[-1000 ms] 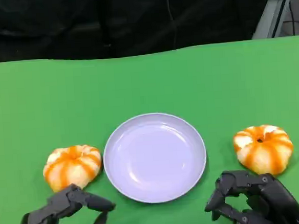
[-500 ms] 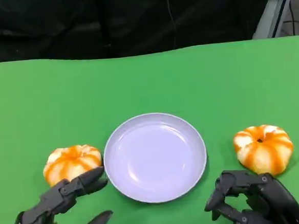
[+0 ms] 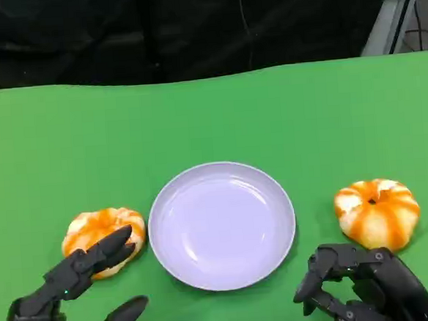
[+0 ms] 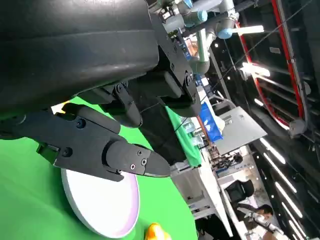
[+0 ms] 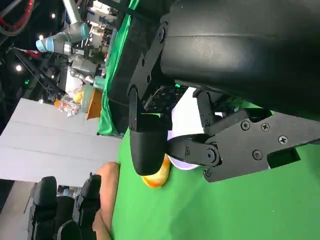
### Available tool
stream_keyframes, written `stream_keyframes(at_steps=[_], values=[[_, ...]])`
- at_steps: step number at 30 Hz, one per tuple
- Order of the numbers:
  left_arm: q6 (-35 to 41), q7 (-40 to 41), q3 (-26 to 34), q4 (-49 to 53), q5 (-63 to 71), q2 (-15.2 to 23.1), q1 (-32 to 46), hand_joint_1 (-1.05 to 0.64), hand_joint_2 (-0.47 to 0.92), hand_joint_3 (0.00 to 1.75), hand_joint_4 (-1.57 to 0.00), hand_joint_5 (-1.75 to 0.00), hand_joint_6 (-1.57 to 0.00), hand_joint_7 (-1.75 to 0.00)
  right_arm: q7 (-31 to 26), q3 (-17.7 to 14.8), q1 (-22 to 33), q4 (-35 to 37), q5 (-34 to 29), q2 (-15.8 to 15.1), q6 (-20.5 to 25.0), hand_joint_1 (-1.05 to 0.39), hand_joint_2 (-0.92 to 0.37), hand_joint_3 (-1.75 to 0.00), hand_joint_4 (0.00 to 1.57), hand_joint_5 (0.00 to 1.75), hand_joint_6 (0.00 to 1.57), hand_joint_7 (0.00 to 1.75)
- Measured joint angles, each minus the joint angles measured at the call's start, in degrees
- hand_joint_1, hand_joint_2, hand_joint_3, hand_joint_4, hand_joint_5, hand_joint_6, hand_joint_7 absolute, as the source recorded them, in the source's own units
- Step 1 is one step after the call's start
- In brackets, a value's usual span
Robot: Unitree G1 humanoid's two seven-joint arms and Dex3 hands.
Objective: Grasp the bread from the table and place it into the plate.
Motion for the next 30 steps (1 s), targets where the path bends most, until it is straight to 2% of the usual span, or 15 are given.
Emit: stream_keyframes(at_steps=[3, 6, 9, 18, 30], values=[[-0.02, 1.39, 1.42, -0.28, 3.48, 0.11, -0.47, -0.42, 0.9, 0.02, -0.76, -0.2, -0.74, -0.02, 0.06, -0.01, -0.03, 0.11, 0.06, 0.03, -0.05, -0.08, -0.78, -0.62, 0.74, 1.49, 0.84, 1.07], [0.0, 7.49, 8.67, -2.69, 16.95, 3.25, -3.21, -0.43, 0.89, 0.01, -0.79, -0.15, -0.76, -0.02, 0.25, -0.08, -0.09, 0.48, 0.21, 0.14, -0.39, -0.08, -0.76, -0.67, 0.74, 1.5, 0.84, 1.09], [0.36, 11.95, 11.18, -4.59, 23.35, 4.87, -4.9, -0.41, 0.89, 0.0, -0.8, -0.12, -0.76, -0.01, 0.33, -0.19, -0.12, 0.62, 0.3, 0.15, -0.55, -0.09, -0.75, -0.68, 0.74, 1.5, 0.84, 1.09], [4.15, 16.59, 10.05, -5.21, 30.98, 6.26, -5.13, -0.4, 0.91, 0.0, -0.78, -0.05, -0.73, 0.0, 0.29, -0.65, -0.28, 0.62, 0.29, 0.18, -0.9, -0.09, -0.72, -0.73, 0.75, 1.51, 0.84, 1.1], [6.1, 20.17, 7.59, -5.25, 31.96, 8.53, -5.16, -0.39, 0.91, 0.0, -0.78, -0.02, -0.72, 0.0, 0.51, -1.14, -0.29, 0.63, 0.29, 0.17, -0.94, -0.09, -0.7, -0.77, 0.74, 1.51, 0.84, 1.1]])
